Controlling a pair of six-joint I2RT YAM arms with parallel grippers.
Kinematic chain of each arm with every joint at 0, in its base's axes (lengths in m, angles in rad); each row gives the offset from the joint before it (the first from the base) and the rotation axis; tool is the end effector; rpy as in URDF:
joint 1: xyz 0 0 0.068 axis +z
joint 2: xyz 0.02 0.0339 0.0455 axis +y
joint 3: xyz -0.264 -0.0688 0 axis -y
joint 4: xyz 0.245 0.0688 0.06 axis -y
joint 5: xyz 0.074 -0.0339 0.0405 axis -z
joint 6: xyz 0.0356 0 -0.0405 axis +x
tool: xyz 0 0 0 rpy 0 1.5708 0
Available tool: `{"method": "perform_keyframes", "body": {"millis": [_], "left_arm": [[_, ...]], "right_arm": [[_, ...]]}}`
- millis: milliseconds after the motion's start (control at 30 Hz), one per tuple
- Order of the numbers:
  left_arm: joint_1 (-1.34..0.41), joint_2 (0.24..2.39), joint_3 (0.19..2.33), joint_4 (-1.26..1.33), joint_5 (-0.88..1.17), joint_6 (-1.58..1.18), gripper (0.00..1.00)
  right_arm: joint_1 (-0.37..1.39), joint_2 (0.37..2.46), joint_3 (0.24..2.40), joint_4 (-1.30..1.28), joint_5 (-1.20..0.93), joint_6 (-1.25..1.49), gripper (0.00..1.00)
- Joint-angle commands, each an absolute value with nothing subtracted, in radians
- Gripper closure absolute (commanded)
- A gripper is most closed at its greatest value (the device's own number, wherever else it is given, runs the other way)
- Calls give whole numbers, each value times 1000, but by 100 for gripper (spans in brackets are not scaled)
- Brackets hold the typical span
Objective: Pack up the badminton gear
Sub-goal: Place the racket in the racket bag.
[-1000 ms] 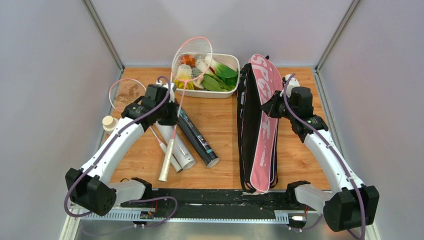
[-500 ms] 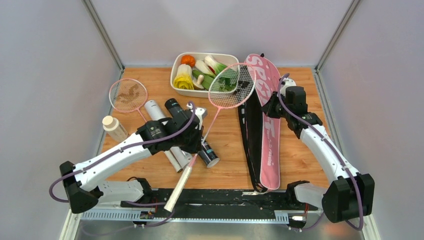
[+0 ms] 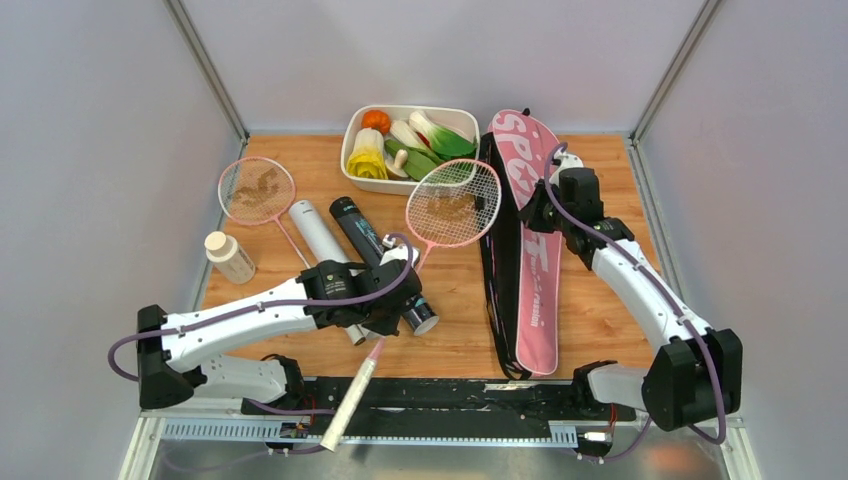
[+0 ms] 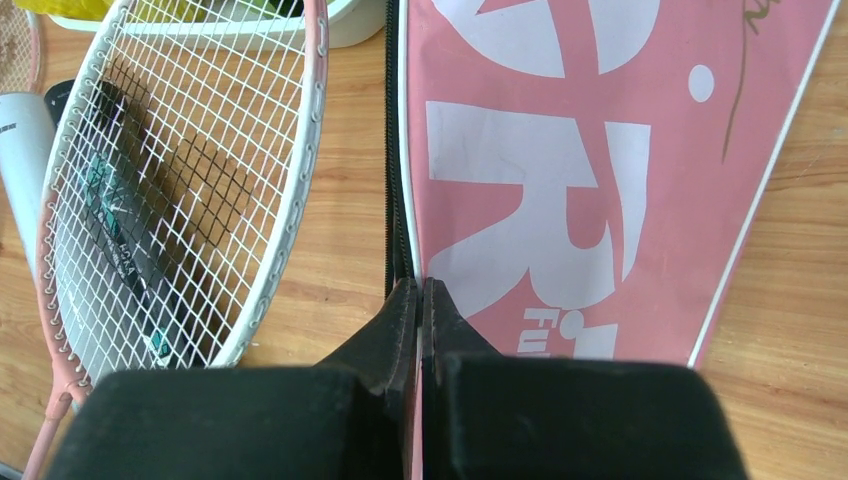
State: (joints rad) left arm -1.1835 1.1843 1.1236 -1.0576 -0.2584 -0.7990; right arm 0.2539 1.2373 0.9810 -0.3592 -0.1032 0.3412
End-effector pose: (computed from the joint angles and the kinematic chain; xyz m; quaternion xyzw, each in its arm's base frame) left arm 0.0900 -0.1966 0.3055 0.1563 0.9541 -0.1174 0.2269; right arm 0.2654 0.0727 0.2957 0.0150 0.8871 0.1784 0.4255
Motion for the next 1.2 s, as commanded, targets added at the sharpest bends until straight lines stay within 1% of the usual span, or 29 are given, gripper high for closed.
{"method": "perform_keyframes", "body": {"millis": [0, 300, 700, 1033, 1167], "left_arm": [[-1206, 1210, 1154, -1076, -323, -813, 100], [-1222, 1307, 1225, -1089, -354, -798, 100], [-1223, 1491, 1391, -1080, -398, -743, 100], [-1209, 1615, 1505, -853, -389, -718, 100], [-1180, 1668, 1525, -745, -344, -755, 100]], "right_arm": [[272, 1259, 1040, -306, -83, 377, 100], [315, 1269, 1069, -295, -76, 410, 100], [347, 1246, 1008, -244, -137, 458, 100], [349, 1239, 905, -135, -230, 534, 100], [349, 1225, 876, -113, -245, 568, 100]]}}
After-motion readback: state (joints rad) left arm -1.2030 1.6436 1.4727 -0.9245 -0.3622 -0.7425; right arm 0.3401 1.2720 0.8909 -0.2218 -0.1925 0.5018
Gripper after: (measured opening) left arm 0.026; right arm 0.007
